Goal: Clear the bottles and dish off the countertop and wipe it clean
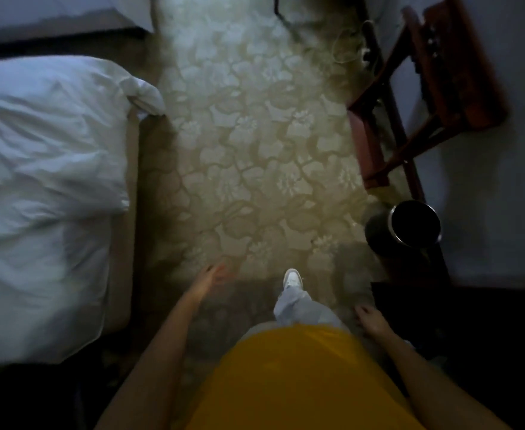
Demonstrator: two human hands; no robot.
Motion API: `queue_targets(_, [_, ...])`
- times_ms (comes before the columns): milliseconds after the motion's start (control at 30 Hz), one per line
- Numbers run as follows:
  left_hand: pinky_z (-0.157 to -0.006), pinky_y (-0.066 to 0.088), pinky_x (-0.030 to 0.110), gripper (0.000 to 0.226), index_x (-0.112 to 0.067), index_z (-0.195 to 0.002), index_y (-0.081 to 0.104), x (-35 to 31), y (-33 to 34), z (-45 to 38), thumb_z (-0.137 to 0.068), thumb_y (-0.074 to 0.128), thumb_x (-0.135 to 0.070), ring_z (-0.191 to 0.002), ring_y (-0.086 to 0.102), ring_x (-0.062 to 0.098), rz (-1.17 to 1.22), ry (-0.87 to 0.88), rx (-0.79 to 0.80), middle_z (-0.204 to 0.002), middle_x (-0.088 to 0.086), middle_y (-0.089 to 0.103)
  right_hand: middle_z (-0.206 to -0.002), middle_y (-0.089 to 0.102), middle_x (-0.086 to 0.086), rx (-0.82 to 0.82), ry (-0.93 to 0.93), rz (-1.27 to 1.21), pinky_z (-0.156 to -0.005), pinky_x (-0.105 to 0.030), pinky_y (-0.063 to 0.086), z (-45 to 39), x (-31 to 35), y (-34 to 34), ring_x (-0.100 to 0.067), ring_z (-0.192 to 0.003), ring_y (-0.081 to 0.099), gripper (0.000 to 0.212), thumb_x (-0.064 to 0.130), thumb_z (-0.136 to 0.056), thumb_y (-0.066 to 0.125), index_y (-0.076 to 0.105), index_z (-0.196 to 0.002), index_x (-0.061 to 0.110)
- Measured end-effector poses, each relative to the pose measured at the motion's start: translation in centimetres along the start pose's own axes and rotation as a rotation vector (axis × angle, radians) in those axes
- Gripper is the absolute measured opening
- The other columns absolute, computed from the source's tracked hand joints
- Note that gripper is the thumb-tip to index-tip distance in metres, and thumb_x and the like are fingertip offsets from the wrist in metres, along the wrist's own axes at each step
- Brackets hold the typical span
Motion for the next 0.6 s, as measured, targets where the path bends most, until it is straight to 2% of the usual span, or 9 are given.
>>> queue_targets(133, [-0.074, 0.050, 0.036, 0.032, -0.006, -0.119, 0.065, 5.1, -5.1, -2.0, -0.109, 0.048, -0.032, -0.085, 0.066, 0.028, 0.084, -0.169, -0.084, -0.115, 0.024, 0.070, -0.106, 0.066, -0.012, 0.049, -0.221, -0.037, -0.074, -0.036, 0.047, -1.5, 21.0, -0.9, -0.025, -0.096, 0.061, 0.024, 0.028, -0.109, 0.046, 0.061, -0.116, 0.010])
queue_targets(267, [-0.069, 0.057, 0.048, 0.045, -0.003, -0.132, 0.063, 7.8, -8.2, -3.1, -0.108, 0.049, -0.038, -0.070, 0.064, 0.021, 0.174, -0.295, -0.095, -0.101, 0.017, 0.071, -0.117, 0.066, -0.004, 0.074, -0.408, -0.013, -0.078, -0.036, 0.048, -1.8, 37.3, -1.3, -0.021, -0.104, 0.062, 0.028, 0.032, -0.110, 0.044, 0.060, -0.125, 0.015])
queue_targets(300, [-0.071, 0.058, 0.048, 0.047, -0.001, -0.133, 0.063, 7.2, -9.1, -3.5, -0.108, 0.049, -0.039, -0.075, 0.068, 0.027, 0.182, -0.313, -0.102, -0.103, 0.018, 0.072, -0.119, 0.066, -0.003, 0.083, -0.424, 0.019, -0.081, -0.038, 0.049, -2.3, 40.3, -1.2, -0.021, -0.105, 0.063, 0.030, 0.034, -0.109, 0.044, 0.060, -0.127, 0.016])
queue_targets(367, [-0.090, 0.055, 0.060, 0.055, 0.005, -0.139, 0.056, 4.8, -11.0, -5.5, -0.108, 0.048, -0.040, -0.107, 0.065, 0.052, 0.194, -0.353, -0.051, -0.121, 0.034, 0.065, -0.120, 0.066, -0.001, 0.099, -0.434, 0.066, -0.090, -0.042, 0.051, -3.2, 44.9, -1.1, -0.021, -0.109, 0.063, 0.032, 0.036, -0.109, 0.043, 0.060, -0.129, 0.018])
queue_targets(400, [-0.094, 0.051, 0.066, 0.059, 0.009, -0.143, 0.049, 3.2, -12.1, -7.2, -0.108, 0.047, -0.039, -0.110, 0.059, 0.060, 0.214, -0.351, -0.037, -0.122, 0.041, 0.059, -0.120, 0.065, -0.002, 0.098, -0.426, 0.080, -0.092, -0.043, 0.052, -3.9, 46.5, -1.0, -0.021, -0.110, 0.063, 0.033, 0.037, -0.109, 0.044, 0.060, -0.130, 0.018])
queue_targets(467, [-0.080, 0.056, 0.060, 0.060, 0.013, -0.146, 0.040, -0.7, -15.0, -11.9, -0.110, 0.044, -0.035, -0.088, 0.064, 0.057, 0.217, -0.320, -0.002, -0.101, 0.040, 0.062, -0.121, 0.065, -0.003, 0.078, -0.363, 0.099, -0.093, -0.044, 0.052, -5.4, 48.7, -0.9, -0.022, -0.110, 0.063, 0.032, 0.038, -0.109, 0.045, 0.060, -0.129, 0.018])
queue_targets(533, [-0.089, 0.051, 0.068, 0.064, 0.017, -0.145, 0.036, -7.2, -17.9, -15.7, -0.110, 0.043, -0.036, -0.099, 0.056, 0.065, 0.217, -0.298, 0.053, -0.111, 0.049, 0.053, -0.122, 0.065, -0.007, 0.039, -0.270, 0.056, -0.092, -0.046, 0.053, -6.5, 49.4, -0.9, -0.022, -0.105, 0.064, 0.030, 0.039, -0.108, 0.047, 0.062, -0.122, 0.017])
queue_targets(567, [-0.093, 0.051, 0.066, 0.063, 0.017, -0.141, 0.041, -11.1, -19.4, -17.3, -0.110, 0.043, -0.037, -0.104, 0.056, 0.064, 0.197, -0.269, 0.053, -0.115, 0.048, 0.053, -0.124, 0.066, -0.010, 0.026, -0.213, 0.026, -0.091, -0.047, 0.054, -6.7, 49.5, -0.8, -0.022, -0.103, 0.064, 0.029, 0.039, -0.108, 0.047, 0.062, -0.118, 0.017])
queue_targets(600, [-0.084, 0.056, 0.056, 0.057, 0.013, -0.133, 0.053, -15.2, -21.0, -18.5, -0.110, 0.044, -0.038, -0.096, 0.063, 0.054, 0.171, -0.217, 0.052, -0.108, 0.039, 0.060, -0.126, 0.065, -0.012, 0.022, -0.156, 0.010, -0.089, -0.047, 0.055, -6.6, 49.6, -0.7, -0.022, -0.101, 0.064, 0.029, 0.039, -0.108, 0.047, 0.061, -0.117, 0.016])
Point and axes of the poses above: each hand's wrist, its own z-axis away from the middle knuckle, its own y-axis out of the palm, x = y × z, the point moved 3 cm from there along -z, towards the middle knuckle
